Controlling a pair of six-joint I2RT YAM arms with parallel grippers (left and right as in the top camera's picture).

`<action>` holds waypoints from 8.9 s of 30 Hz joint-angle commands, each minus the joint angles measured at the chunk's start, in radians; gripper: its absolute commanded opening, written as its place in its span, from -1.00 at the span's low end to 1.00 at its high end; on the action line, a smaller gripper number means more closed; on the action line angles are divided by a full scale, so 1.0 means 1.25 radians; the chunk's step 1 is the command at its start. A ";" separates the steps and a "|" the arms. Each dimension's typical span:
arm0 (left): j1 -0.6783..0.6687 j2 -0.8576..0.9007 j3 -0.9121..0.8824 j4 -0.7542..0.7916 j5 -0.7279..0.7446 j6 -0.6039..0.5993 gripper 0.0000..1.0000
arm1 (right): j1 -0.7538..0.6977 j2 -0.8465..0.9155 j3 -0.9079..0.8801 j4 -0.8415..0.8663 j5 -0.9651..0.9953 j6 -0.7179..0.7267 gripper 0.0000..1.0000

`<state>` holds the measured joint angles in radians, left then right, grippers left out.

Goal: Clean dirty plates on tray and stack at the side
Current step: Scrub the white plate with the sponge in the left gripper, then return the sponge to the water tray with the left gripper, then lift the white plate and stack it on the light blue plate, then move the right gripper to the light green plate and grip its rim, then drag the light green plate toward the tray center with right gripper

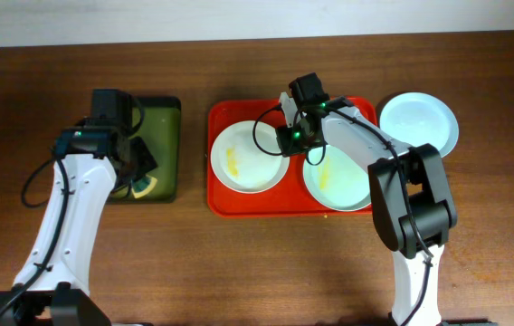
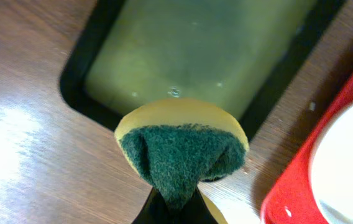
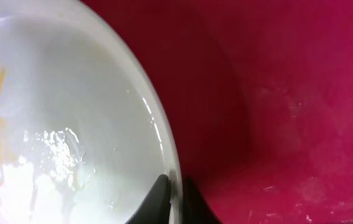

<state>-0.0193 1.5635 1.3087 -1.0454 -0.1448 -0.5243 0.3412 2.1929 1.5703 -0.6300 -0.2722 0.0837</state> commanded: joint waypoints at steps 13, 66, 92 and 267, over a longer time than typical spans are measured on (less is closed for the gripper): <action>-0.285 0.163 -0.005 0.284 0.117 -0.113 -1.00 | 0.009 0.035 -0.007 -0.127 -0.003 0.043 -0.91; -0.344 0.447 0.267 0.056 -0.259 0.026 -1.00 | 0.009 0.035 -0.012 -0.124 -0.003 0.059 -0.92; -0.286 0.547 0.335 -0.039 -0.238 -0.005 -1.00 | 0.009 0.035 -0.012 -0.113 0.018 0.060 -0.92; 0.033 0.398 0.042 0.309 0.027 0.052 -0.06 | -0.096 -0.150 -0.320 0.089 0.035 0.189 -0.33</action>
<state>0.0196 2.0388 1.3663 -0.6682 -0.1104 -0.5148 0.2085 1.9629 1.2198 -0.5072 -0.2314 0.2962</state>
